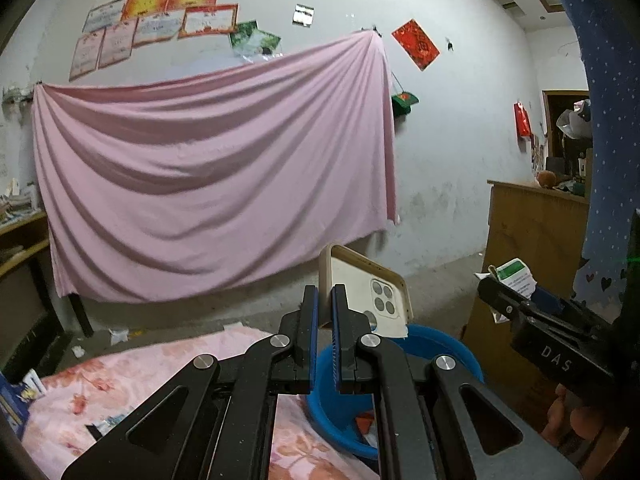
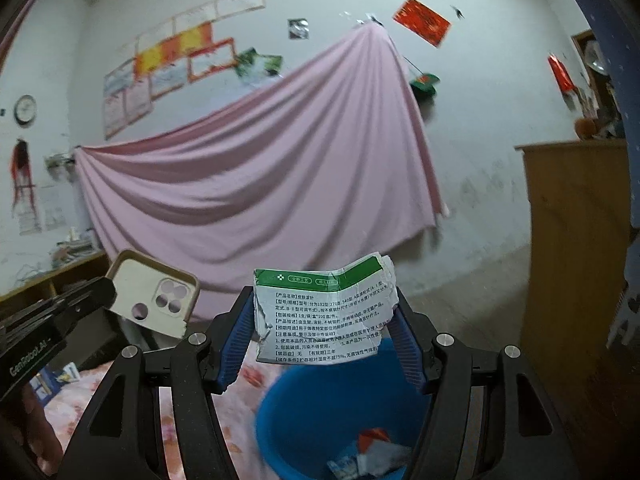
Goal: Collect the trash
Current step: 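Carry the phone case and leaflet over the blue basin, then open both grippers to drop the phone case and leaflet into the basin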
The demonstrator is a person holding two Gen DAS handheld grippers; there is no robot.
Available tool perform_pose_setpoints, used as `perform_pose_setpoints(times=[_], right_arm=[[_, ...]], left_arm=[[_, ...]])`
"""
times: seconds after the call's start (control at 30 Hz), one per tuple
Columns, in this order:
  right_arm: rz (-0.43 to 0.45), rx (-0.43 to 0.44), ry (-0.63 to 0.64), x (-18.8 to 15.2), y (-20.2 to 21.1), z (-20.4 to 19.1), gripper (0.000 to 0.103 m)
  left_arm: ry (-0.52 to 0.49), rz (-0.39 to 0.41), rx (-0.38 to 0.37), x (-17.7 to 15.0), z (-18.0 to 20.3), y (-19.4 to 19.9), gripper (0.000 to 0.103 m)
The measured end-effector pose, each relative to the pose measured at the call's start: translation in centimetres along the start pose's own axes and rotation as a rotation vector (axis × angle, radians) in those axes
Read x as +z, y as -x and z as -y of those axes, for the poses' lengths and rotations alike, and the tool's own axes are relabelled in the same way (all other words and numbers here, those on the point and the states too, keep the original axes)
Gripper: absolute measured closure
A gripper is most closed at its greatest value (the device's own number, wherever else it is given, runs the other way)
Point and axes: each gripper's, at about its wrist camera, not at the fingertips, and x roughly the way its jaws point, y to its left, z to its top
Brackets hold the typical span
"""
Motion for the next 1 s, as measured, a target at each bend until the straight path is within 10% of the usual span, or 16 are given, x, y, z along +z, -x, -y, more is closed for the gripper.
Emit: perform_pose_setpoints(times=[1.0], right_arm=[[-0.36,-0.118,-0.045,-2.8,-5.9,4.1,0.041]], left_arm=[[0.136,-0.402,-0.064,-6.0,0.9,-9.8,0.099]])
